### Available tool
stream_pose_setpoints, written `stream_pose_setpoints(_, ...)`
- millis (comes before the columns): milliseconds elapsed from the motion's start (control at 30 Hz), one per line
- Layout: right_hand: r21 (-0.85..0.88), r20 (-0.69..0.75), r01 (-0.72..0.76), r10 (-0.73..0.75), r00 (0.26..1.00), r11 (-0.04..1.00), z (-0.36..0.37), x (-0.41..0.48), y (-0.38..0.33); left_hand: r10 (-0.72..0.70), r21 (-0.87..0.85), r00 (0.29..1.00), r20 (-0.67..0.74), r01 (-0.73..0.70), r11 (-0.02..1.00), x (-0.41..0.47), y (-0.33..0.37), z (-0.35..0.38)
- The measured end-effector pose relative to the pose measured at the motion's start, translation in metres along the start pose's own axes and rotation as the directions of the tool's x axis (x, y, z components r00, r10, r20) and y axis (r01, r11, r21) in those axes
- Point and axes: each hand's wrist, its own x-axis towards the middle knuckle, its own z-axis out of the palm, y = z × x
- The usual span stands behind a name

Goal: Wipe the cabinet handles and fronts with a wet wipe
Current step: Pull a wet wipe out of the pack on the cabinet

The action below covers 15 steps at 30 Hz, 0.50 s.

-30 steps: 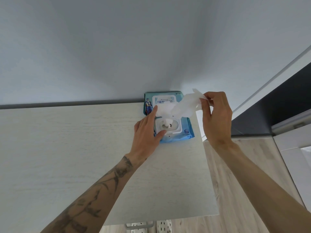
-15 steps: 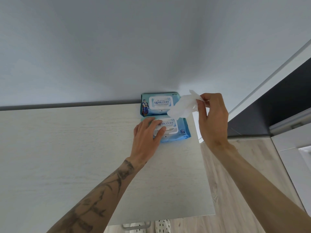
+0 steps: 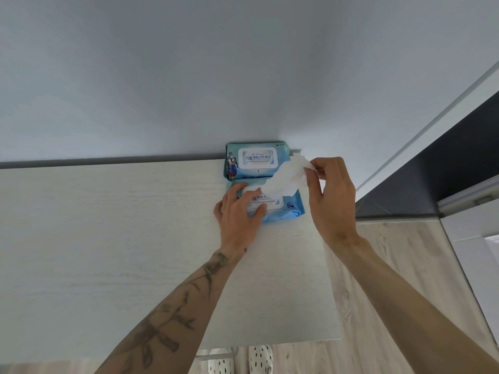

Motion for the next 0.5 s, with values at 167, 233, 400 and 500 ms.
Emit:
stream_pose_setpoints(167, -0.002, -0.001, 0.022, -0.022, 1.000, 1.000, -0.005, -0.011, -0.004, -0.098, -0.111, 0.995, 0.001, 0.098, 0.989, 0.002, 0.014, -0.003)
stream_pose_setpoints(233, -0.004, -0.003, 0.040, -0.040, 0.999, 0.999, -0.008, -0.015, -0.007, -0.133, -0.131, 0.991, 0.002, 0.132, 0.982, 0.002, 0.019, -0.003)
stream_pose_setpoints(400, 0.009, -0.021, 0.063, -0.063, 0.998, 0.998, -0.021, -0.020, -0.006, -0.079, -0.124, 0.997, -0.001, 0.078, 0.989, 0.000, 0.011, -0.006)
stream_pose_setpoints(500, 0.003, -0.031, 0.072, -0.071, 0.997, 0.997, -0.025, -0.021, -0.003, -0.059, -0.133, 0.998, -0.021, 0.056, 0.990, 0.001, 0.007, -0.004)
